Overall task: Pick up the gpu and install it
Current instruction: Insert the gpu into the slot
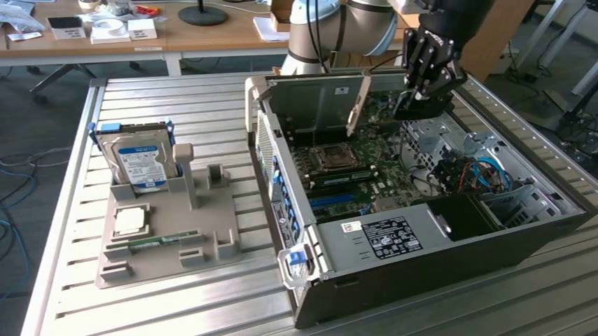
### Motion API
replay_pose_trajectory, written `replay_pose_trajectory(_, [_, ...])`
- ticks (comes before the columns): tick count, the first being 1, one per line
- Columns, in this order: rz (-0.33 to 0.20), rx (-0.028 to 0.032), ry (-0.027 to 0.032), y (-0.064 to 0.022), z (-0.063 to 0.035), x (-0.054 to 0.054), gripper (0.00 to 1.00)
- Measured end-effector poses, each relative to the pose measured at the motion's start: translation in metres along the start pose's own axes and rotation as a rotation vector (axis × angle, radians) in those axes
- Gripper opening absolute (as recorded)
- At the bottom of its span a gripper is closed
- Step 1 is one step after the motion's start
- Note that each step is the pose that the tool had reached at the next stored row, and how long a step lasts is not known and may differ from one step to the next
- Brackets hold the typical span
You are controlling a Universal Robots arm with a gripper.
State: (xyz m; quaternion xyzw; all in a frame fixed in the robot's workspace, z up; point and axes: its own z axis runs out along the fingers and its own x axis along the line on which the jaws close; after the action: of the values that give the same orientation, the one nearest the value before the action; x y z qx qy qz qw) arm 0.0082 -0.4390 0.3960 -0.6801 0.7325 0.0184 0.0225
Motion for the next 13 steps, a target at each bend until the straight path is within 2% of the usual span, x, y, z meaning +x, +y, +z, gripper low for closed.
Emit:
replay_pose_trajectory(7, [0.001,-0.0004,0.0002,0.0026,0.006,0.004,0.27])
replay_pose_trajectory(13, [0.001,-0.0008,0.0001,0.0052,0.0152,0.005,0.27])
